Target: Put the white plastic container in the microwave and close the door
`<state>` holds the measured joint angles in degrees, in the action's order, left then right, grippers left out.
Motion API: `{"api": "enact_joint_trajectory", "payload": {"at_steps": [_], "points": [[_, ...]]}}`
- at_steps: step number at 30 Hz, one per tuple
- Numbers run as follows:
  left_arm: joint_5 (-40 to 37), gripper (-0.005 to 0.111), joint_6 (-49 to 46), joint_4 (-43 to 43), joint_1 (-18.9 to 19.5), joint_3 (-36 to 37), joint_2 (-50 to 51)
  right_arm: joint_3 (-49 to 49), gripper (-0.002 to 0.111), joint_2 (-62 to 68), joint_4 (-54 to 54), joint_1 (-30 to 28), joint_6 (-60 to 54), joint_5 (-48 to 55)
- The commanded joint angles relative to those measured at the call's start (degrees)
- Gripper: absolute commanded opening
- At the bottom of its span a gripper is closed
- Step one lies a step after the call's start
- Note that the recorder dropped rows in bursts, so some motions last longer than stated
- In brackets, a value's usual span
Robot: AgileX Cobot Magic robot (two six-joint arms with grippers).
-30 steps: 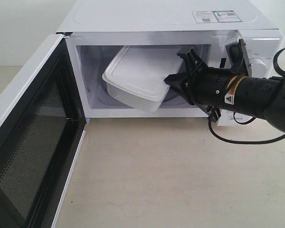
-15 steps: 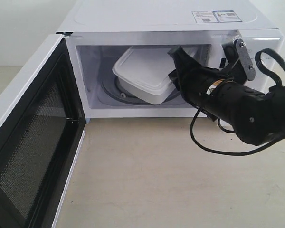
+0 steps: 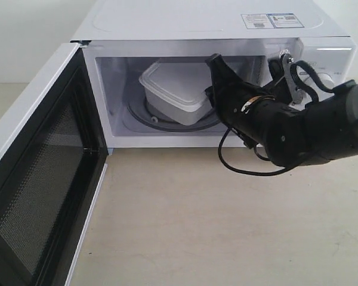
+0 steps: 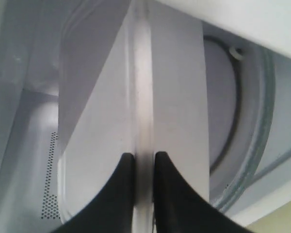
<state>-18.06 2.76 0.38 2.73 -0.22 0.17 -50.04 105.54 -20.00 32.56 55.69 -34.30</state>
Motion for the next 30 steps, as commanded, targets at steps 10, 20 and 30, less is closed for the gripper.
{"api": "enact_joint_trajectory", "payload": {"at_steps": [10,20,30], "points": [[0.5,0.004,-0.3,-0.4,0.0,0.2,-0.2,-4.7,0.0,0.3,-3.1,0.0,-8.2,6.4],[0.5,0.004,-0.3,-0.4,0.0,0.2,-0.2,-6.6,0.0,0.3,-4.8,0.0,-12.1,9.5],[0.5,0.004,-0.3,-0.4,0.0,0.2,-0.2,-6.6,0.0,0.3,-4.8,0.0,-12.1,10.6]]}}
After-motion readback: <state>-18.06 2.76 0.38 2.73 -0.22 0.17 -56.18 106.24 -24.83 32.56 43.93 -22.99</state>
